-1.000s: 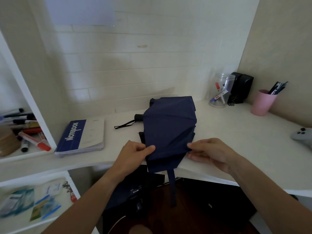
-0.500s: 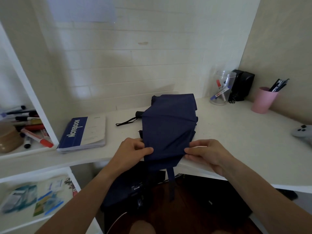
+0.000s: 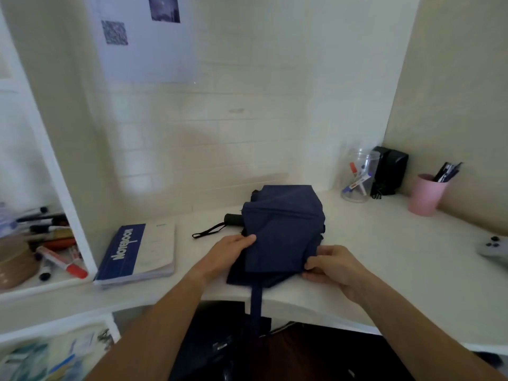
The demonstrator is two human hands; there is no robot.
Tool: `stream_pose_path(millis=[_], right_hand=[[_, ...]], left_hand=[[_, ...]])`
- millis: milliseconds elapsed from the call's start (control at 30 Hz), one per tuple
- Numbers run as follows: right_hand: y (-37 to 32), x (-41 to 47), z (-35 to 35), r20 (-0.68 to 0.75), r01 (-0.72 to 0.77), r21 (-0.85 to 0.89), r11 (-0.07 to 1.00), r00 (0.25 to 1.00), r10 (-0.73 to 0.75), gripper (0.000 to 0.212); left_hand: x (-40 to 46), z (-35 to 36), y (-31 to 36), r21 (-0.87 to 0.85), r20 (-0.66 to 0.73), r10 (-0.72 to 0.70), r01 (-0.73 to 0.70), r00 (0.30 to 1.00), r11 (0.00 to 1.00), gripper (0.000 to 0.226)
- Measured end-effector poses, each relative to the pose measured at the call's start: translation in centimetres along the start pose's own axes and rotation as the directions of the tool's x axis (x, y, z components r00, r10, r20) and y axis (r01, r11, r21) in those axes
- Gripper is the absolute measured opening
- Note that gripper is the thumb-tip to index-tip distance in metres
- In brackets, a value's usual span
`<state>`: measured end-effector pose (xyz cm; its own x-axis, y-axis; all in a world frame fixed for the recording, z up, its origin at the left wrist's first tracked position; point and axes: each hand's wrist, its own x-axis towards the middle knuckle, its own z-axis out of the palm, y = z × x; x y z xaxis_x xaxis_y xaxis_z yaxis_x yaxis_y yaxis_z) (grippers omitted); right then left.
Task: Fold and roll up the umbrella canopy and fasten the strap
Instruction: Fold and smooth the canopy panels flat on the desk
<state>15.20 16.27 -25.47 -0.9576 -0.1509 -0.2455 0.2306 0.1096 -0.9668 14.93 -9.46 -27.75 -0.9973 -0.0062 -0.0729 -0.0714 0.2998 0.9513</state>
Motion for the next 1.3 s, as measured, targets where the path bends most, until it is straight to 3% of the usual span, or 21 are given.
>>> stream_pose_path(millis=[100, 167, 333, 467, 567, 700, 767, 833, 900, 967, 1000, 1067, 1167, 1233, 1300], right_hand=[[-0.7, 0.1, 0.4, -0.010, -0.019, -0.012, 1.000, 1.000, 0.019, 0.008], [-0.7, -0.1, 0.7, -0.027, -0.022, -0.015, 1.000, 0.999, 0.022, 0.018], [0.2, -0.6, 1.7, -0.028, -0.042, 0.162, 0.986, 0.998, 0.047, 0.018], [0.8, -0.7, 2.5, -0.077, -0.043, 0.095, 0.995, 0.996, 0.050, 0.010], [1.1, -0.6, 3.0, -0.083, 0.000, 0.069, 0.998, 0.997, 0.006, 0.020], [1.2, -1.0, 3.7, -0.093, -0.016, -0.062, 0.998, 0.996, 0.010, 0.030], [1.2, -1.5, 3.4, -0.123, -0.033, -0.218, 0.975, 0.992, 0.006, 0.041], [1.0, -2.0, 2.8, -0.228, 0.011, -0.523, 0.852, 0.962, -0.152, 0.052], [0.8, -2.3, 2.7, -0.249, 0.229, -0.677, 0.699, 0.822, -0.511, 0.038], [0.6, -2.2, 3.1, -0.047, 0.523, -0.728, 0.443, 0.607, -0.794, 0.009], [0.7, -1.8, 3.4, 0.094, 0.591, -0.743, 0.315, 0.558, -0.825, 0.012], [1.6, -0.4, 3.5, 0.315, 0.610, -0.768, 0.195, 0.625, -0.714, 0.032], [3.6, 0.7, 2.9, 0.439, 0.541, -0.830, 0.135, 0.784, -0.439, 0.056], [4.8, 0.8, 2.3, 0.473, 0.524, -0.850, 0.053, 0.804, -0.360, 0.062], [5.4, 0.7, 2.2, 0.488, 0.529, -0.847, 0.049, 0.812, -0.321, 0.065]], left_hand=[[1.1, 0.1, 0.4, -0.038, 0.008, -0.020, 0.021, 1.000, 0.999, 0.029], [1.2, -0.2, 0.2, -0.015, -0.009, 0.010, -0.010, 1.000, 1.000, 0.023], [0.3, -0.8, -0.1, 0.059, -0.203, 0.124, -0.114, 0.971, 0.992, 0.039], [-1.1, -0.7, 0.3, 0.114, -0.280, 0.145, -0.118, 0.949, 0.987, 0.028], [-2.0, -0.3, 0.5, 0.142, -0.319, 0.141, -0.099, 0.937, 0.985, 0.044], [-2.0, -0.5, -0.7, 0.272, -0.239, 0.234, -0.167, 0.942, 0.948, 0.031], [-2.2, -1.0, -1.2, 0.340, -0.188, 0.268, -0.193, 0.945, 0.921, 0.021], [-2.4, -1.3, -1.7, 0.375, -0.163, 0.275, -0.198, 0.947, 0.906, 0.019], [-2.5, -1.4, -2.1, 0.388, -0.155, 0.273, -0.195, 0.950, 0.901, 0.022], [-2.7, -1.4, -2.2, 0.426, -0.165, 0.272, -0.181, 0.948, 0.886, 0.025], [-2.7, -1.3, -2.2, 0.456, -0.172, 0.279, -0.175, 0.945, 0.872, 0.026], [-2.9, -1.3, -2.3, 0.516, -0.172, 0.315, -0.187, 0.933, 0.836, 0.030], [-3.1, -1.4, -2.5, 0.694, -0.079, 0.374, -0.219, 0.924, 0.686, 0.038], [-3.1, -1.7, -2.9, 0.774, -0.003, 0.387, -0.243, 0.922, 0.585, 0.043], [-3.4, -1.8, -2.9, 0.815, 0.022, 0.461, -0.283, 0.887, 0.506, 0.042]])
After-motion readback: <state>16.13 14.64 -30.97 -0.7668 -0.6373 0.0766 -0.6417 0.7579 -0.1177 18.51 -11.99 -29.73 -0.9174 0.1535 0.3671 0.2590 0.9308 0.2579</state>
